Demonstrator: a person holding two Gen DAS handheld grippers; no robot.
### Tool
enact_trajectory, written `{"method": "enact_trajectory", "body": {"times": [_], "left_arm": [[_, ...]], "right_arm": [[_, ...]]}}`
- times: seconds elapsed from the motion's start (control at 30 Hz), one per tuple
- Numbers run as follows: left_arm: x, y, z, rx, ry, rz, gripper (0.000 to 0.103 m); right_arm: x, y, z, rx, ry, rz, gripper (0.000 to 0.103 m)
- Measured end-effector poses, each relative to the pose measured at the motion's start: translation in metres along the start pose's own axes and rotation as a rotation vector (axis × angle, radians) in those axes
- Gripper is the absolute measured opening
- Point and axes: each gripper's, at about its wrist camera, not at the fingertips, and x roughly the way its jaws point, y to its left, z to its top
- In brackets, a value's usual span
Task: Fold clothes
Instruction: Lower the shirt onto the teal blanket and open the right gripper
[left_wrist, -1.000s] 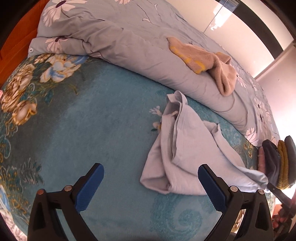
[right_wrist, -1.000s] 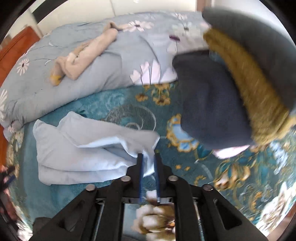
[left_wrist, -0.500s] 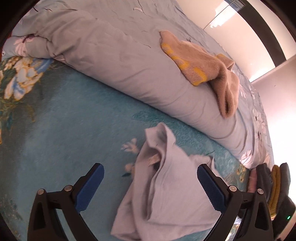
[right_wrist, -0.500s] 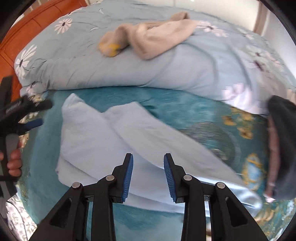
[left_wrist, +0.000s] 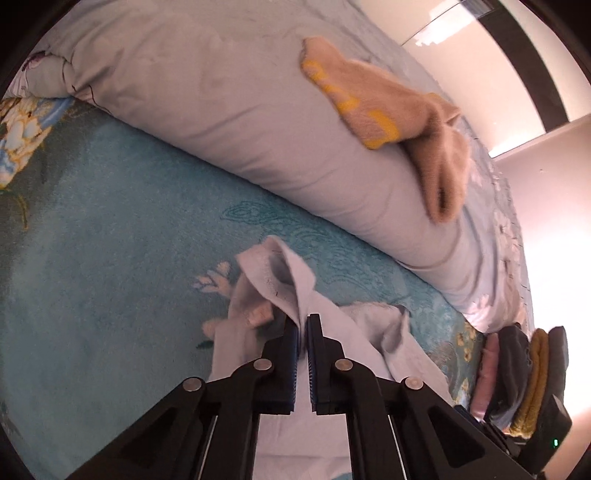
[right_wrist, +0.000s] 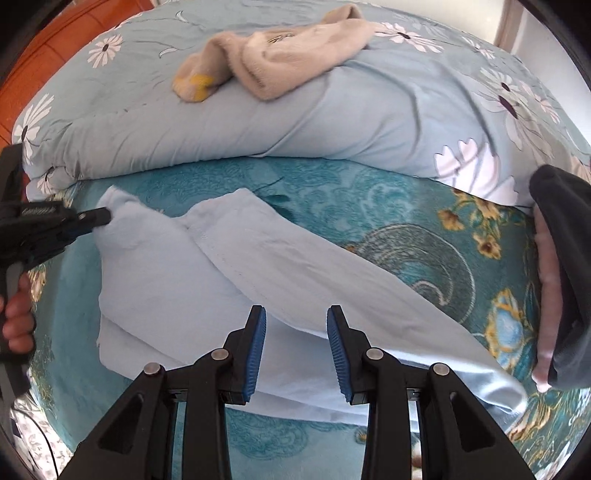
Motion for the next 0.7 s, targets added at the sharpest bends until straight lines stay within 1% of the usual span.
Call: {"method": "enact_trajectory", "body": {"times": [0.03, 0.23, 0.3, 0.4, 0.53, 0.63, 0.67, 0.7], "left_arm": [[-0.009, -0.003, -0.007, 0.012, -0.01, -0.017, 0.005], [-0.067, -0.035, -0.067, 0.136, 0.007, -0.175, 0.004], [-0.078, -0.053, -0.094, 0.22, 0.033, -0.211, 0.004], [-0.081, -0.074, -0.128, 0.289, 0.099, -0.269, 0.004], [-0.071, -0.084, -0.141, 0.322, 0.145, -0.226, 0.005], [-0.064, -0.092, -0.151, 0.346, 0.179, -0.195, 0.006], [-0.061, -0.094, -0.153, 0.354, 0.19, -0.185, 0.011], [-0.063, -0.092, -0.15, 0.351, 0.199, -0.187, 0.021]], "right_arm": [[-0.003, -0.002, -0.001, 0.003, -0.002, -0.002, 0.035], [-0.019, -0.009, -0.014, 0.033, -0.023, 0.012, 0.035], [-0.024, -0.01, -0.021, 0.041, -0.029, 0.019, 0.035], [-0.028, -0.013, -0.031, 0.059, -0.027, 0.027, 0.035], [-0.03, -0.018, -0.035, 0.068, -0.013, 0.032, 0.035], [-0.026, -0.015, -0.033, 0.037, -0.004, 0.034, 0.035], [-0.024, -0.012, -0.032, 0.029, -0.003, 0.03, 0.035], [-0.021, -0.01, -0.03, 0.016, 0.001, 0.026, 0.035]]}}
